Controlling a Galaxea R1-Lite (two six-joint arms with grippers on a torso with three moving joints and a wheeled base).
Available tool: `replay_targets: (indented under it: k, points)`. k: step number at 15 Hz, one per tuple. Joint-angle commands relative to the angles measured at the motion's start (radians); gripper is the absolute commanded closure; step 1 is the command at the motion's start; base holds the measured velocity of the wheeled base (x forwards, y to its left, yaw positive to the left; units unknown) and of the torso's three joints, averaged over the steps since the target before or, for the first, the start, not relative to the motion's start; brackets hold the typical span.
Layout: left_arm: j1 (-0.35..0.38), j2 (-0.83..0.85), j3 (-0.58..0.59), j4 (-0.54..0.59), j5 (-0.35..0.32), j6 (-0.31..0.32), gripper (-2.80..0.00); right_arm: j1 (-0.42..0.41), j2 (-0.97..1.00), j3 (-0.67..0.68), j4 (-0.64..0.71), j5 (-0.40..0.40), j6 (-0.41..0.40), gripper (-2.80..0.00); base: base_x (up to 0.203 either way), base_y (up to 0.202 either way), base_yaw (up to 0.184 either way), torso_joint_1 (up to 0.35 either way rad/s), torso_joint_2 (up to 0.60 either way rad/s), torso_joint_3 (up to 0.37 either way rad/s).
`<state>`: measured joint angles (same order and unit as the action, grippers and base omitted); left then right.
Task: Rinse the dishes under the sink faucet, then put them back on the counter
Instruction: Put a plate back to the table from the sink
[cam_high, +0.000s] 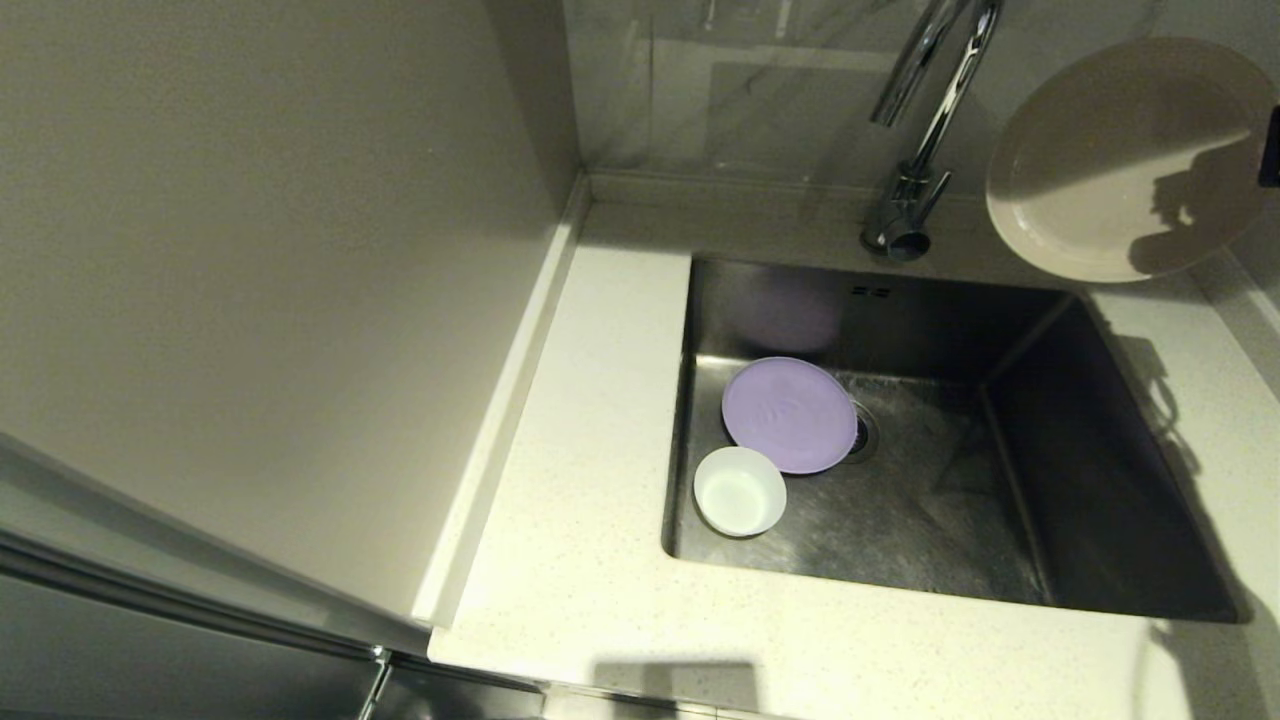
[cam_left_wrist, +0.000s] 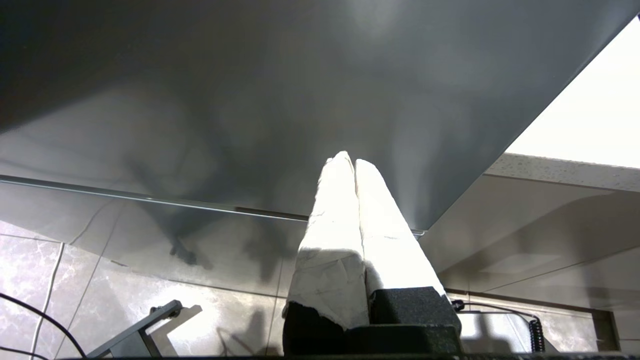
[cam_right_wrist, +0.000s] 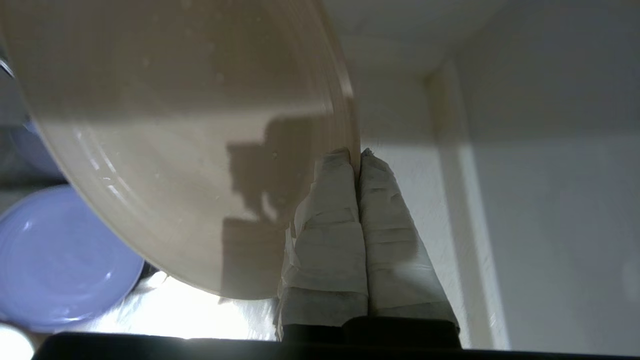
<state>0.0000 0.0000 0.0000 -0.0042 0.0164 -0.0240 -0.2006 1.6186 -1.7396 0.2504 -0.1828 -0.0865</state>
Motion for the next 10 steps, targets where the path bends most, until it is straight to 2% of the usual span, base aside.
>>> replay_targets:
  k: [1,5,8,10]
  points:
    - [0.000,-0.003,0.000,0.000,0.000,-0.001,0.00,-0.002,-0.031,0.005,-0.028,-0.001,-0.016,0.00,0.000,0.000,0.000,0.000,0.00,0.000]
    - [0.000,-0.003,0.000,0.000,0.000,-0.001,0.00,-0.037,-0.053,0.045,-0.048,-0.008,-0.020,0.00,0.000,0.000,0.000,0.000,0.00,0.000]
    - [0.000,-0.003,0.000,0.000,0.000,-0.001,0.00,-0.095,-0.096,0.197,-0.041,-0.007,-0.043,0.00,0.000,0.000,0.000,0.000,0.00,0.000]
    - [0.000,-0.003,0.000,0.000,0.000,-0.001,0.00,-0.160,-0.141,0.279,0.050,0.000,-0.048,0.00,0.000,0.000,0.000,0.000,0.00,0.000]
